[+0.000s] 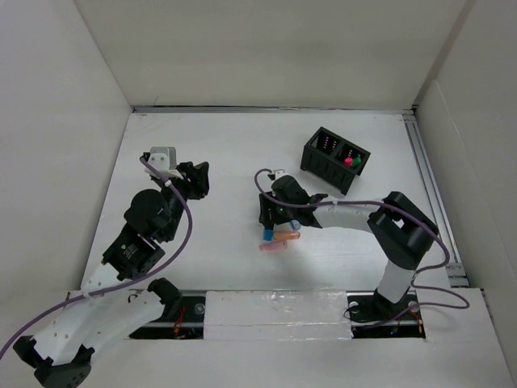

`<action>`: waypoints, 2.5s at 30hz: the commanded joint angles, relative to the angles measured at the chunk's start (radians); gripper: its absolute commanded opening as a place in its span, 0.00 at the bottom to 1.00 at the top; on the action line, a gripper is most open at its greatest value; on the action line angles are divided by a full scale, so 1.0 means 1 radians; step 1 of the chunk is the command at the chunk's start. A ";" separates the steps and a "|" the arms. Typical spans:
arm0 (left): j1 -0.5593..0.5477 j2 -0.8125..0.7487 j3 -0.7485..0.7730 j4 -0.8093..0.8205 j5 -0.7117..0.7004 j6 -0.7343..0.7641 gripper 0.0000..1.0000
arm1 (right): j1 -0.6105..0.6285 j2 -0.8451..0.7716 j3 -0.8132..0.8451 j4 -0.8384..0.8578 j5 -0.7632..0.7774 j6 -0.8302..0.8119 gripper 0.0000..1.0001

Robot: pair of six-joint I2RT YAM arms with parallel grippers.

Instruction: Organize the desk

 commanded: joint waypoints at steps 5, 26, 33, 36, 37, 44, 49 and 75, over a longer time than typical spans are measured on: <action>-0.003 0.000 -0.008 0.049 -0.001 0.005 0.40 | 0.008 0.101 0.090 0.004 0.062 -0.050 0.52; -0.003 -0.045 -0.008 0.043 -0.048 0.001 0.40 | 0.051 0.080 0.162 0.040 0.173 -0.054 0.09; -0.003 -0.040 -0.005 0.040 -0.036 -0.004 0.40 | -0.052 -0.166 0.118 0.128 0.107 -0.044 0.09; -0.003 -0.046 -0.011 0.050 -0.038 -0.001 0.40 | -0.122 -0.235 0.096 0.128 0.118 -0.047 0.09; -0.003 -0.046 -0.011 0.049 -0.039 -0.002 0.40 | -0.166 -0.264 0.089 0.142 0.107 -0.047 0.09; -0.003 -0.034 -0.008 0.046 -0.038 -0.004 0.40 | -0.196 -0.259 0.105 0.095 -0.009 -0.101 0.23; -0.003 -0.046 -0.014 0.049 -0.059 0.001 0.40 | -0.078 -0.174 0.093 -0.066 -0.112 -0.094 0.35; -0.003 -0.034 -0.002 0.035 -0.024 -0.007 0.40 | -0.012 0.165 0.184 -0.036 -0.215 -0.090 0.60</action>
